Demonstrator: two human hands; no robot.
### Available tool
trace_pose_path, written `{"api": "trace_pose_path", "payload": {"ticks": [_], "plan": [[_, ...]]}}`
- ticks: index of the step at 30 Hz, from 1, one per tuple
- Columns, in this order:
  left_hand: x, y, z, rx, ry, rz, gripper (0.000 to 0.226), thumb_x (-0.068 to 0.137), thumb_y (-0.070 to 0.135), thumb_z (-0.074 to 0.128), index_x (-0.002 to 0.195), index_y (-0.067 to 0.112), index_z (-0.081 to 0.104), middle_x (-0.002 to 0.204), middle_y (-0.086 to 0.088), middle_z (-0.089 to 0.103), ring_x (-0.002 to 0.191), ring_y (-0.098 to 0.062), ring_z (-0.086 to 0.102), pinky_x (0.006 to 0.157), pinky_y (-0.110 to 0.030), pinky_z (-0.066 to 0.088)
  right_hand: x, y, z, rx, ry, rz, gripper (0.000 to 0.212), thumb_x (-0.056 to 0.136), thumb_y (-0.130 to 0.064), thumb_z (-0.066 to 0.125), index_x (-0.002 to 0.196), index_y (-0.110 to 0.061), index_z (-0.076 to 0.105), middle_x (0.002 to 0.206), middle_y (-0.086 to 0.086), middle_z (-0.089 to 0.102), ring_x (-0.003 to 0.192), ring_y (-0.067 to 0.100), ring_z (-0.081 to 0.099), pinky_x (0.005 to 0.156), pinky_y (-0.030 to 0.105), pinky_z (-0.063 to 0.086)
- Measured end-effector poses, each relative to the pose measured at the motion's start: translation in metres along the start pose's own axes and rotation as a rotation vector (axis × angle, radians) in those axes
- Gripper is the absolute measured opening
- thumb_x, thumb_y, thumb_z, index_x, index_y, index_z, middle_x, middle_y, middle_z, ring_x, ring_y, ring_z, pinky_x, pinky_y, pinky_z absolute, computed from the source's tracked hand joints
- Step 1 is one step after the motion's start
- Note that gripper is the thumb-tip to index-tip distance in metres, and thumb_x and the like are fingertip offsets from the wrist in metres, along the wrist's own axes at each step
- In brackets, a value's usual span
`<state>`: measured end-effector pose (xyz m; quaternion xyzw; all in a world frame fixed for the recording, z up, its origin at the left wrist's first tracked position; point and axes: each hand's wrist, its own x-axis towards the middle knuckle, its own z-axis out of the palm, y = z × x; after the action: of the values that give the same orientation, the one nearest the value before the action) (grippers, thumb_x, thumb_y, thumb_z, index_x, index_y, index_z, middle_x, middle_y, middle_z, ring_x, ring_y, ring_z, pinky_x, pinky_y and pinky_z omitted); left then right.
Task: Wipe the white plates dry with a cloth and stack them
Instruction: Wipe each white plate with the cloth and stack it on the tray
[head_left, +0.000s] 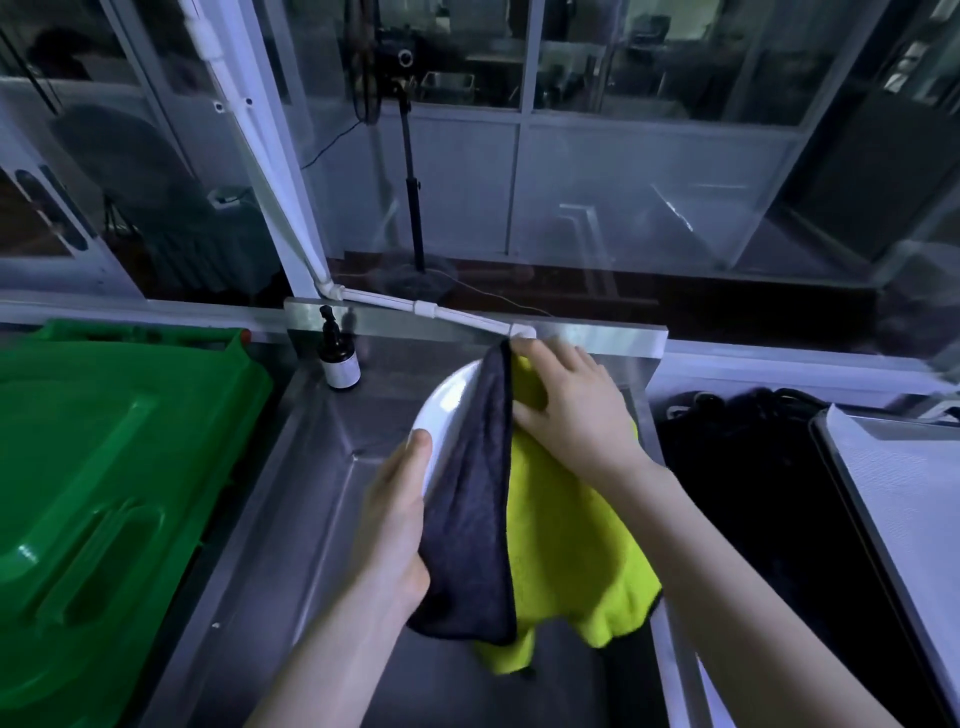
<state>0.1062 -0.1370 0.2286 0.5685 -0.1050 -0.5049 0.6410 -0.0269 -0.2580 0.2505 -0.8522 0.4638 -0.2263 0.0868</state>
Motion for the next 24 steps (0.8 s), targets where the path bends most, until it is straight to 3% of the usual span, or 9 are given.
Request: {"api": "trace_pose_path", "payload": {"ticks": [4, 10, 13, 17, 19, 22, 24], "plan": [[-0.001, -0.008, -0.006, 0.064, 0.014, -0.028, 0.038, 0.088, 0.049, 0.065, 0.119, 0.026, 0.067, 0.123, 0.004, 0.068, 0.118, -0.017, 0.059, 0.109, -0.043, 0.042, -0.007, 0.010, -0.001, 0.190, -0.083, 0.179, 0.050, 0.078, -0.037, 0.075, 0.125, -0.033, 0.059, 0.121, -0.008, 0.064, 0.108, 0.022, 0.061, 0.081, 0.036, 0.048], [0.000, -0.013, -0.015, 0.053, -0.030, -0.072, 0.036, 0.088, 0.047, 0.064, 0.116, 0.025, 0.068, 0.122, 0.002, 0.068, 0.117, -0.019, 0.060, 0.110, -0.046, 0.040, -0.015, 0.022, -0.003, 0.318, -0.154, 0.203, 0.046, 0.080, -0.027, 0.079, 0.123, -0.028, 0.065, 0.117, -0.005, 0.071, 0.109, 0.019, 0.063, 0.094, 0.038, 0.048], [0.006, -0.002, -0.021, 0.087, -0.002, -0.045, 0.031, 0.090, 0.048, 0.062, 0.114, 0.028, 0.068, 0.119, 0.010, 0.067, 0.111, -0.008, 0.059, 0.102, -0.038, 0.043, -0.016, 0.030, -0.009, 0.442, -0.124, 0.201, 0.037, 0.083, -0.019, 0.078, 0.119, -0.018, 0.069, 0.111, -0.005, 0.071, 0.104, 0.014, 0.063, 0.091, 0.027, 0.046], [0.018, 0.014, -0.027, 0.017, 0.076, -0.017, 0.021, 0.096, 0.049, 0.056, 0.101, 0.031, 0.065, 0.086, 0.018, 0.075, 0.083, -0.003, 0.070, 0.066, -0.025, 0.051, -0.044, 0.028, 0.005, 0.643, -0.007, 0.365, 0.007, 0.094, -0.011, 0.064, 0.100, -0.012, 0.067, 0.090, -0.003, 0.070, 0.085, 0.013, 0.061, 0.076, 0.024, 0.047], [0.018, 0.013, -0.026, 0.047, 0.081, 0.032, 0.023, 0.096, 0.051, 0.052, 0.097, 0.034, 0.067, 0.080, 0.021, 0.074, 0.072, 0.000, 0.071, 0.056, -0.022, 0.051, -0.060, 0.018, 0.022, 0.668, 0.057, 0.500, 0.008, 0.095, -0.008, 0.055, 0.090, -0.013, 0.057, 0.082, -0.009, 0.063, 0.080, 0.014, 0.056, 0.067, 0.020, 0.043], [0.013, 0.009, -0.023, 0.153, 0.050, 0.113, 0.024, 0.098, 0.050, 0.049, 0.097, 0.037, 0.069, 0.086, 0.022, 0.074, 0.072, 0.003, 0.070, 0.056, -0.022, 0.052, -0.057, 0.014, 0.025, 0.658, 0.087, 0.574, 0.011, 0.093, -0.003, 0.049, 0.091, -0.012, 0.056, 0.087, -0.003, 0.065, 0.089, 0.024, 0.060, 0.066, 0.029, 0.038], [0.012, 0.010, -0.024, 0.171, -0.012, 0.122, 0.025, 0.100, 0.047, 0.047, 0.093, 0.039, 0.070, 0.089, 0.024, 0.074, 0.082, 0.002, 0.070, 0.074, -0.027, 0.052, -0.039, 0.017, 0.007, 0.539, 0.096, 0.456, 0.011, 0.091, 0.000, 0.053, 0.097, -0.007, 0.059, 0.094, 0.008, 0.068, 0.095, 0.031, 0.062, 0.068, 0.029, 0.033]]}}
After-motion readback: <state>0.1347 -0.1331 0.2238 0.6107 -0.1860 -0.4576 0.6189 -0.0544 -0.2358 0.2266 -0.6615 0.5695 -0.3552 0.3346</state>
